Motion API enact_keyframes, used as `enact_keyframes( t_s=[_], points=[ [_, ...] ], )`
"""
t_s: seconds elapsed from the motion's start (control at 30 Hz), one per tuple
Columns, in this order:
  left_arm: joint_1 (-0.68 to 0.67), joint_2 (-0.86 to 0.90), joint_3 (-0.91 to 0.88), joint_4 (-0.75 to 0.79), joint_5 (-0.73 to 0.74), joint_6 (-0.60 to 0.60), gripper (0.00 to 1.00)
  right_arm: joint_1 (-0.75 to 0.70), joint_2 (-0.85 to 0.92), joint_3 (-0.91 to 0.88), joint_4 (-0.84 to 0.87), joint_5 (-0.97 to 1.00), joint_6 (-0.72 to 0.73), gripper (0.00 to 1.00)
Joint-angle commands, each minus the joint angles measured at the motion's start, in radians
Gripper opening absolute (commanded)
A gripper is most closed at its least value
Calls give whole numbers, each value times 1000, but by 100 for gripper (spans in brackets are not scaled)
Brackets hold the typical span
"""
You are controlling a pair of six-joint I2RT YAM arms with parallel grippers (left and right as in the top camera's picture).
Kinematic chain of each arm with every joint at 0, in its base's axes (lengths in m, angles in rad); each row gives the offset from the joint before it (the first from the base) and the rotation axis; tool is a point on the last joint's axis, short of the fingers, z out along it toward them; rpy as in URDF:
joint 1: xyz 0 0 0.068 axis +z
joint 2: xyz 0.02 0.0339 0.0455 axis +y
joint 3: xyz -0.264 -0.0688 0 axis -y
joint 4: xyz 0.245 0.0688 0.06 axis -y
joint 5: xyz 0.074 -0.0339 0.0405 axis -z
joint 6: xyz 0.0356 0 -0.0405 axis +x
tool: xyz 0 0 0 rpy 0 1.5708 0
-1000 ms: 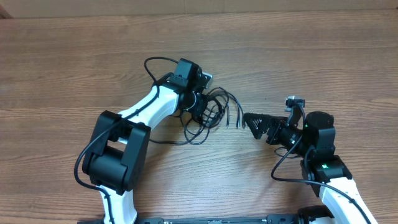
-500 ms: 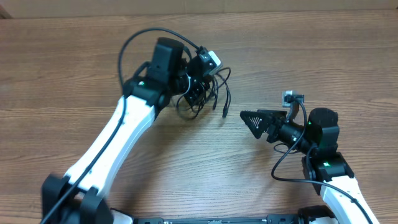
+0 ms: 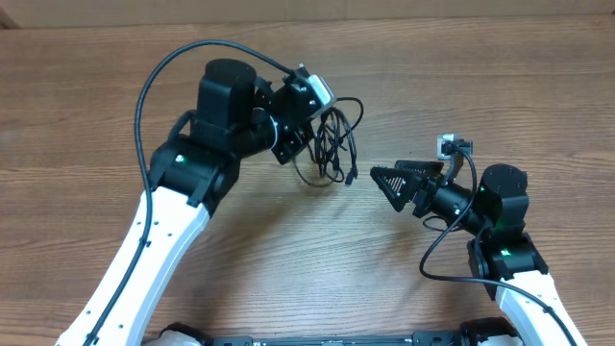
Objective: Untangle cables
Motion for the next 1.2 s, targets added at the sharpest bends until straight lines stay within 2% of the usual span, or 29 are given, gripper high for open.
enact_keyframes(
  t_s=[0.0, 0.17, 0.3, 0.53, 0.77, 0.87, 0.97, 1.17],
  points=[
    [4, -50, 23, -2, 60, 26, 4, 3, -10, 33, 27, 5, -37, 94],
    [4, -66, 23, -1, 122, 25, 4, 3, -10, 33, 31, 116, -45, 93],
    [4, -69, 23, -1, 171, 26, 4, 3, -10, 33, 31, 125, -43, 93],
    [4, -69, 23, 3, 173, 26, 4, 4, -10, 33, 32, 41, -43, 93],
    [4, -68, 23, 72, 229, -27, 4, 4, -10, 33, 31, -85, -103, 99],
    [4, -68, 23, 131, 302, -50, 4, 4, -6, 33, 32, -77, -104, 100],
    [0, -68, 23, 154, 322, -100, 4, 4, 5, 33, 32, -75, -129, 100],
    [-72, -58, 23, 167, 328, -99, 4, 6, 35, 33, 48, -86, -129, 100]
  ],
)
